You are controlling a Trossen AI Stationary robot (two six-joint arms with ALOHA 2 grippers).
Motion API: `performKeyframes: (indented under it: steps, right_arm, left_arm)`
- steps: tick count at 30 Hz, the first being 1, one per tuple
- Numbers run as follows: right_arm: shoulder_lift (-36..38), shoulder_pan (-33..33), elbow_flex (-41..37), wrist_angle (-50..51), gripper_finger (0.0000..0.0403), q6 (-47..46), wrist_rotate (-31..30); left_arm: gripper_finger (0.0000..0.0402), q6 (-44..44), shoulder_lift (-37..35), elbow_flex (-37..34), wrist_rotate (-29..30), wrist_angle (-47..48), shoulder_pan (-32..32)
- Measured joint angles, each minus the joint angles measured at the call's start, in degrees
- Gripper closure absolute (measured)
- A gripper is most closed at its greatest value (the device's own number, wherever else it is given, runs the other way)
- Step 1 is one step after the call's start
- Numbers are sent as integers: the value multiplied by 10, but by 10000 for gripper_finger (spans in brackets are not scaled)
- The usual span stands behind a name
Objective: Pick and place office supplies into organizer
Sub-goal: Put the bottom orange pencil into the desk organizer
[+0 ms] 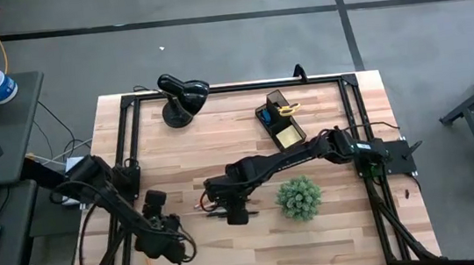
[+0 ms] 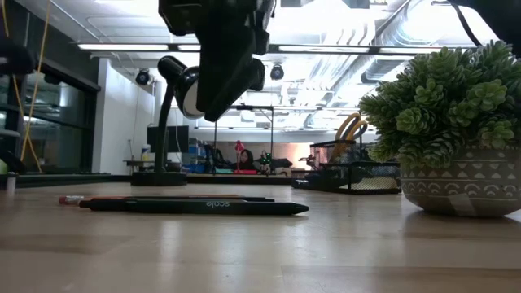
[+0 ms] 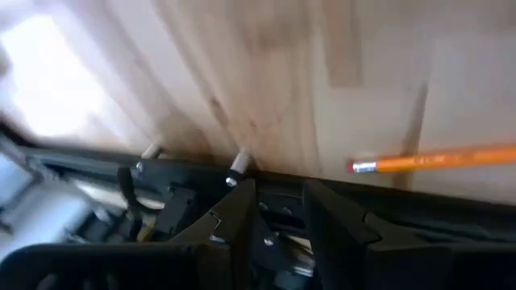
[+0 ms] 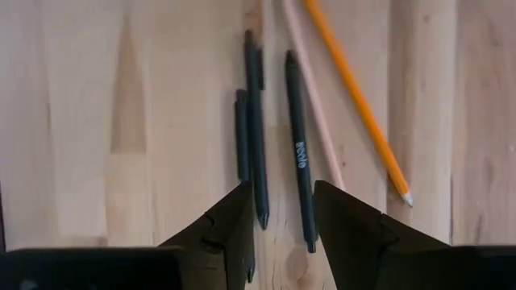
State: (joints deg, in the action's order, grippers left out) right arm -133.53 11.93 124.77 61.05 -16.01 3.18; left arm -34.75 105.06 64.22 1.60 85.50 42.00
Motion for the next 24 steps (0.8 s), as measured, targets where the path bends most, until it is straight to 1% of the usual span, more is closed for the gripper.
performKeyframes:
  steps: [3,7,12,14,20,24]
  right_arm:
    - [0,0,0,-16,273,-19,0]
    - [0,0,0,-40,273,-21,1]
    - [0,0,0,-44,273,-34,6]
    - [0,0,0,-45,273,-35,6]
    - [0,1,0,-61,273,-49,4]
    - [0,1,0,-76,273,-52,3]
  left_arm:
    - [307,55,-34,-16,-13,-1,17]
    - [307,173,-92,-22,-26,-13,32]
    - [307,274,-171,-22,-28,-79,34]
    - [307,324,-191,-22,-49,-98,33]
    - [307,485,-198,-23,-119,-92,34]
    - [307,587,-198,-31,-122,-100,34]
